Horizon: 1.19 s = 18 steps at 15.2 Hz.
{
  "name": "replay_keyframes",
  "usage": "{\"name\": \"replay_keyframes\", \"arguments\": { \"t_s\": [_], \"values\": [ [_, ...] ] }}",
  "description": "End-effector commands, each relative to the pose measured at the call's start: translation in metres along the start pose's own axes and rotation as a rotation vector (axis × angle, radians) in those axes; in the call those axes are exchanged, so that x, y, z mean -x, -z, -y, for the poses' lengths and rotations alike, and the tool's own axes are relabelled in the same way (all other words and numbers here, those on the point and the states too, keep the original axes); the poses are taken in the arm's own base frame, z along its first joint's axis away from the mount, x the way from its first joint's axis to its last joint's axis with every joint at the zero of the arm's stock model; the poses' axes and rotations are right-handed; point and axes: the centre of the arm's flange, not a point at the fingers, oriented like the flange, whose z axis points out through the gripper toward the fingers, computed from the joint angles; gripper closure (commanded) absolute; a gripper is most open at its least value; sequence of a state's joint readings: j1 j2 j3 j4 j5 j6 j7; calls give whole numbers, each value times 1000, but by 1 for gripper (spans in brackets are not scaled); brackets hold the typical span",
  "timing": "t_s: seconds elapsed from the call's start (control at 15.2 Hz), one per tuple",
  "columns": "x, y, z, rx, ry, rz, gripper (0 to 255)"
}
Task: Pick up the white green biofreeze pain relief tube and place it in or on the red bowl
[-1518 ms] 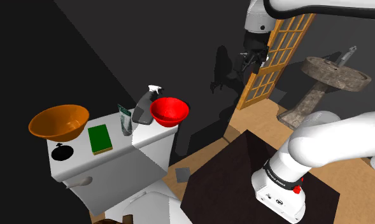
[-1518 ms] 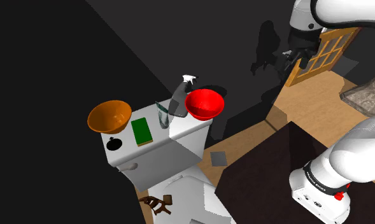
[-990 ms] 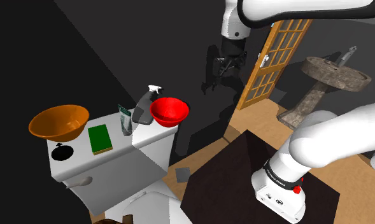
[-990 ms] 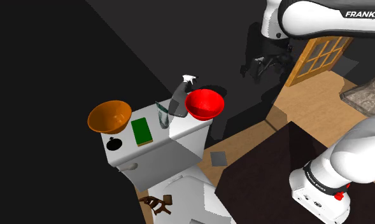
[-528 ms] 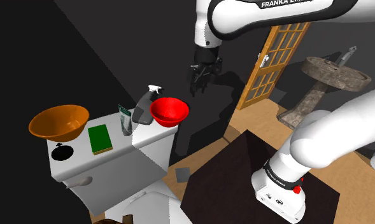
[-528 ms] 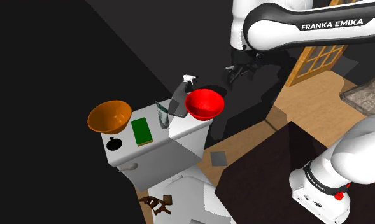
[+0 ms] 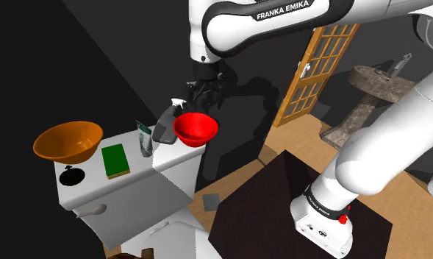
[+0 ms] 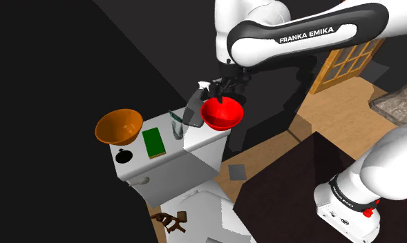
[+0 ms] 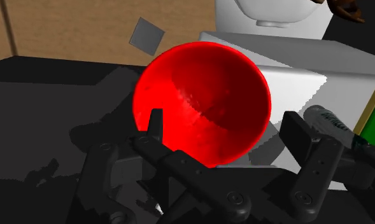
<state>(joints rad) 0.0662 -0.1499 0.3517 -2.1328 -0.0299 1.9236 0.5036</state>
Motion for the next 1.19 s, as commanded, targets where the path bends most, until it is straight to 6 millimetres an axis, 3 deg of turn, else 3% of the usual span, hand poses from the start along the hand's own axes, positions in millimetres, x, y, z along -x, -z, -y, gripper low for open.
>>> {"name": "replay_keyframes", "arguments": {
  "t_s": [0.0,1.12],
  "values": [
    [-13,-7,22,-5,3,-8,0],
    [-118,-47,198,-42,35,-71,0]
  ]
}}
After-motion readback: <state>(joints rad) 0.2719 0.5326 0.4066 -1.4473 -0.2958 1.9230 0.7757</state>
